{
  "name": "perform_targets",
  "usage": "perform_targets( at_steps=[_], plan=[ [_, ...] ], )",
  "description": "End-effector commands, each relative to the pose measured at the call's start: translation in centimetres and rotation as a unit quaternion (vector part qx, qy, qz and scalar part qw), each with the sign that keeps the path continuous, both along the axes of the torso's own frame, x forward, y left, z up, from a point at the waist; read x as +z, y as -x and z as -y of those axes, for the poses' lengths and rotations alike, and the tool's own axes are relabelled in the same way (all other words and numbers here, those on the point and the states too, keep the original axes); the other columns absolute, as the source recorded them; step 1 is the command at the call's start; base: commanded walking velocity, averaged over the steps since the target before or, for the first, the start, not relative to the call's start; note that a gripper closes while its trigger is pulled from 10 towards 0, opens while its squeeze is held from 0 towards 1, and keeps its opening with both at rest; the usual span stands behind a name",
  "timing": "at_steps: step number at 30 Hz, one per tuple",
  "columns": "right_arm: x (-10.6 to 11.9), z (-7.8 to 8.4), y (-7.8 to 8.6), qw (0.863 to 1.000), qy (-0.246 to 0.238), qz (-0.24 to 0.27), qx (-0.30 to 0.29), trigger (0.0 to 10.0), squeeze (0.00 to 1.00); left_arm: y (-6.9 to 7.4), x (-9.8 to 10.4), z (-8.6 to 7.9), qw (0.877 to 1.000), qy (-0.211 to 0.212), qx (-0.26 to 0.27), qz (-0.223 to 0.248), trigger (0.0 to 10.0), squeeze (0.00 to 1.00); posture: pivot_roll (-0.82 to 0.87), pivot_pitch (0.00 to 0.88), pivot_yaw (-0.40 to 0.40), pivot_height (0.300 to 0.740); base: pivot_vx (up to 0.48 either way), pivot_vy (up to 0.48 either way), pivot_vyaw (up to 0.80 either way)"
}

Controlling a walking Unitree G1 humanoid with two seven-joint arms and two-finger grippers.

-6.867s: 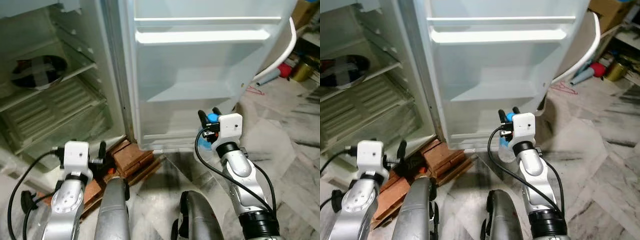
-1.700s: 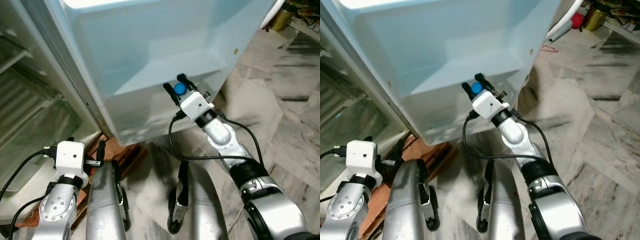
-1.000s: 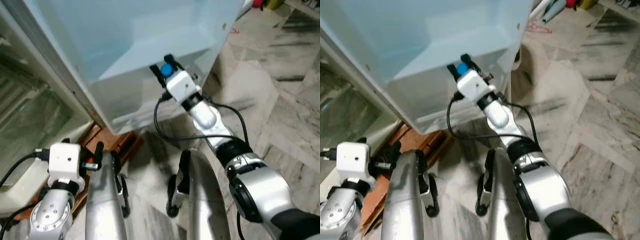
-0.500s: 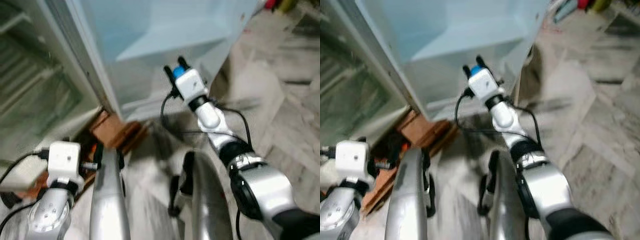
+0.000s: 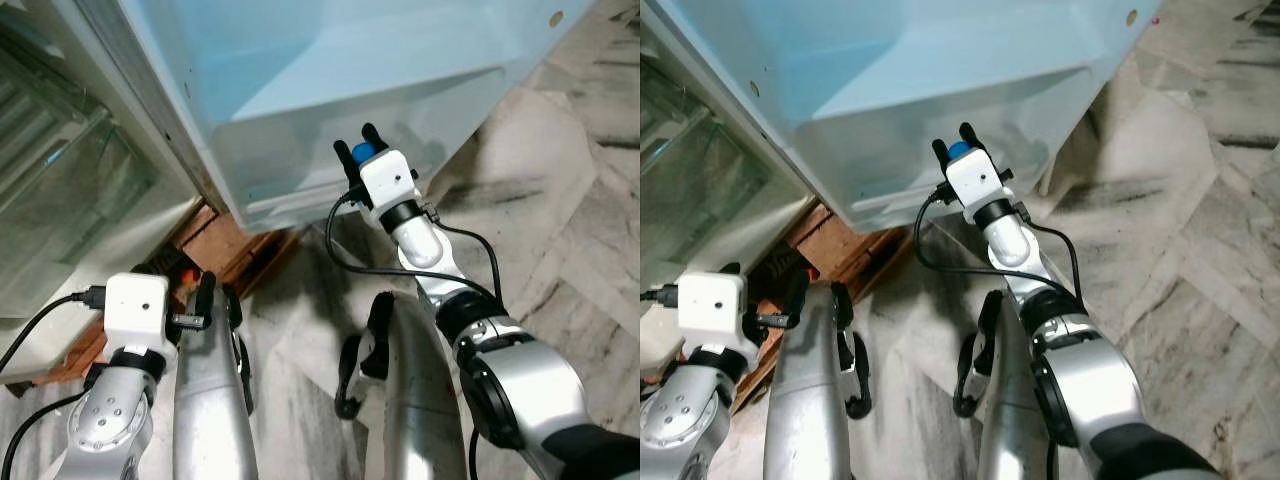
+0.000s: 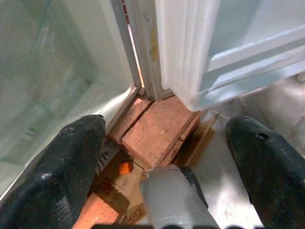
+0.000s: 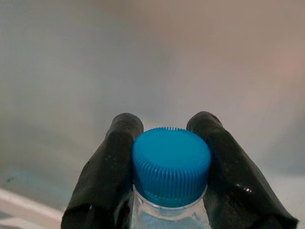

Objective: Restocking fridge

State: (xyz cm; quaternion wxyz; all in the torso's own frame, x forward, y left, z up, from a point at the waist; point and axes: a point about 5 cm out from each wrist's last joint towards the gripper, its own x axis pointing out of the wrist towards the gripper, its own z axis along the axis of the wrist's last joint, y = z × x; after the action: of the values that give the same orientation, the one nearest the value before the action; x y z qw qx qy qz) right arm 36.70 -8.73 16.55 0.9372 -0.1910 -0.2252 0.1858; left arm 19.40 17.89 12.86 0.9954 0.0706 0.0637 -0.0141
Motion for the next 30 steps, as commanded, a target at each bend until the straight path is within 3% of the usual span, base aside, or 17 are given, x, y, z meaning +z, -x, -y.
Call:
perform_targets(
  at_steps=[1,7,12,20,25,30],
  plan=[
    [2.1,-0.6,0.0,0.998,-0.01,0.052,0.02,10.0,0.0,0.5,-1.0,-0.1,1.0,0.0,0.01,-0.024,10.0,0.0,0.28,0.368,-0.056,0.531,0.0,0.0,0.0],
    [7.3,-1.5,-0.1,0.988,-0.044,0.14,0.054,10.0,0.0,0.5,-1.1,-0.2,1.0,0.002,0.017,-0.022,10.0,0.0,0.27,0.366,-0.067,0.531,0.0,0.0,0.0],
    [9.4,-1.7,0.6,0.976,-0.036,0.206,0.066,10.0,0.0,0.3,-1.0,-0.1,1.0,0.002,0.02,-0.019,10.0,0.0,0.28,0.365,-0.07,0.531,0.0,0.0,0.0],
    [8.5,-2.6,1.1,0.965,0.05,0.236,0.105,10.0,0.0,0.3,-0.8,-0.1,1.0,0.001,0.021,-0.014,10.0,0.0,0.29,0.371,-0.066,0.531,0.0,0.0,0.0],
    [10.2,-3.9,1.1,0.962,0.017,0.245,0.117,10.0,0.0,0.3,-0.8,-0.3,1.0,-0.001,0.023,-0.015,10.0,0.0,0.29,0.373,-0.065,0.531,0.0,0.0,0.0],
    [7.2,-4.0,0.7,0.974,0.046,0.191,0.111,10.0,0.0,0.2,-0.8,-0.1,1.0,-0.001,0.021,-0.015,10.0,0.0,0.3,0.377,-0.065,0.531,0.0,0.0,0.0]
  ],
)
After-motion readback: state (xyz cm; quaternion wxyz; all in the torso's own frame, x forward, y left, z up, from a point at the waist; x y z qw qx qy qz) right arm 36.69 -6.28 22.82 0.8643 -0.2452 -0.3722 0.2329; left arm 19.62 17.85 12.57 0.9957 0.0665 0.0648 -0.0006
